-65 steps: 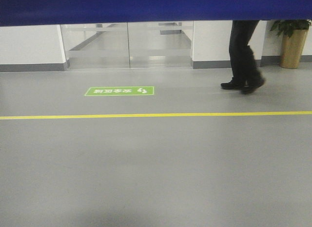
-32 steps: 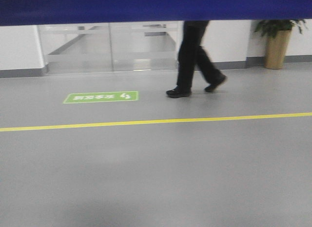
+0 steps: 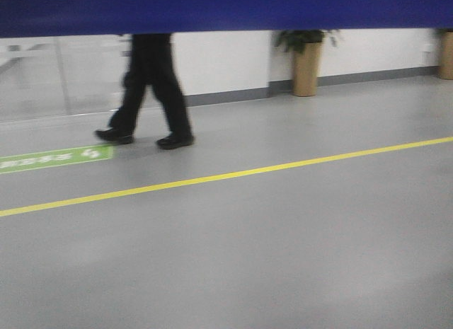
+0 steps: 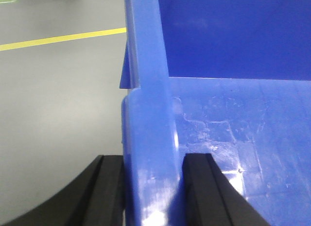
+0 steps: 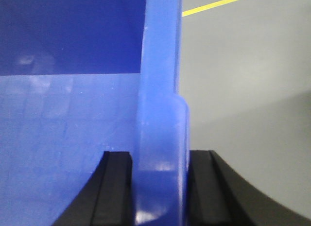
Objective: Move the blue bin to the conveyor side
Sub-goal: 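Carry the bin with both grippers while driving to the red conveyor table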
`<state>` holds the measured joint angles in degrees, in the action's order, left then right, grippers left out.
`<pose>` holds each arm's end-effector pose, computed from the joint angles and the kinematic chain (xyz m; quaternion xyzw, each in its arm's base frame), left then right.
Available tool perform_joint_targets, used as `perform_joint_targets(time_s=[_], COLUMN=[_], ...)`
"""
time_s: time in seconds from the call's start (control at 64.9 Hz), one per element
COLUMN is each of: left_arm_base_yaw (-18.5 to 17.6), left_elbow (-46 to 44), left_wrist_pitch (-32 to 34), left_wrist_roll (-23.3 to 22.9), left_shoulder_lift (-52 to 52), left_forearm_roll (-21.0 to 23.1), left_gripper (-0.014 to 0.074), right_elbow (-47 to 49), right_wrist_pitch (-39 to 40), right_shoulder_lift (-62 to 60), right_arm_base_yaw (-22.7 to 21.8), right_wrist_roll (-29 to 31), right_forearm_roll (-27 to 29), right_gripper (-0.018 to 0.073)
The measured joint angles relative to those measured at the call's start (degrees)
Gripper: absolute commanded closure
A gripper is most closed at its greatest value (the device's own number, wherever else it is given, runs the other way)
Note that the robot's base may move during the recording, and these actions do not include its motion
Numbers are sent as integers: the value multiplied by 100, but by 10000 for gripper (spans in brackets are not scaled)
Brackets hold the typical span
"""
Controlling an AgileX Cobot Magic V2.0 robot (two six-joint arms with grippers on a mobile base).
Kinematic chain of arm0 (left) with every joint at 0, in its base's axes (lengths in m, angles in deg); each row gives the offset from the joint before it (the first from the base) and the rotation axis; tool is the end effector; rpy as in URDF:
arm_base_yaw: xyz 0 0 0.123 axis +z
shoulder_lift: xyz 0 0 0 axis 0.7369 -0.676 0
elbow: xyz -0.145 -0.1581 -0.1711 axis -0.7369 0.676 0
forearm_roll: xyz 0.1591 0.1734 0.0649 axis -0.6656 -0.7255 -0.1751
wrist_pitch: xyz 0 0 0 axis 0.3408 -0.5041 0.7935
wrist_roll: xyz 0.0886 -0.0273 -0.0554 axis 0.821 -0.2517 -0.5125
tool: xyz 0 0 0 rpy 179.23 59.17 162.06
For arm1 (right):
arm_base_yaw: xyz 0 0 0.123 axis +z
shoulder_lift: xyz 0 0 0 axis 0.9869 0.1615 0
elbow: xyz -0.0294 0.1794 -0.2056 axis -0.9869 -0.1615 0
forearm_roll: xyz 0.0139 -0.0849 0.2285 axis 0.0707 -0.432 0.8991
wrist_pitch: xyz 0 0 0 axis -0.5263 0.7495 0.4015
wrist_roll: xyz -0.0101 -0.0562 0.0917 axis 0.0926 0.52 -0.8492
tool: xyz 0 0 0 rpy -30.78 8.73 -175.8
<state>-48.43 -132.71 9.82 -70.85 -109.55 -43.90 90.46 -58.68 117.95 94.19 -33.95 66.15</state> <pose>0.1928 -0.0199 0.4800 -0.0087 0.8673 -0.1016 0.4873 0.1711 0.0403 0.4838 -0.0252 0.8791 0.0943 0.4666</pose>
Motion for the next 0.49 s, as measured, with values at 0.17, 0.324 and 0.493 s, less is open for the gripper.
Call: perform_joint_targets(time_s=[0.17,0.324,0.493], left_arm_base_yaw=[0,0,0], left_elbow=[0,0,0], left_wrist_pitch=[0,0,0], left_wrist_roll=[0,0,0], left_shoulder_lift=[0,0,0], left_forearm_roll=[0,0,0], left_gripper=[615,615,615], right_elbow=[0,0,0], right_wrist_pitch=[0,0,0], right_shoulder_lift=[0,0,0], right_arm_base_yaw=[0,0,0], right_wrist_roll=[0,0,0], right_forearm_roll=[0,0,0], right_gripper=[648,648,648])
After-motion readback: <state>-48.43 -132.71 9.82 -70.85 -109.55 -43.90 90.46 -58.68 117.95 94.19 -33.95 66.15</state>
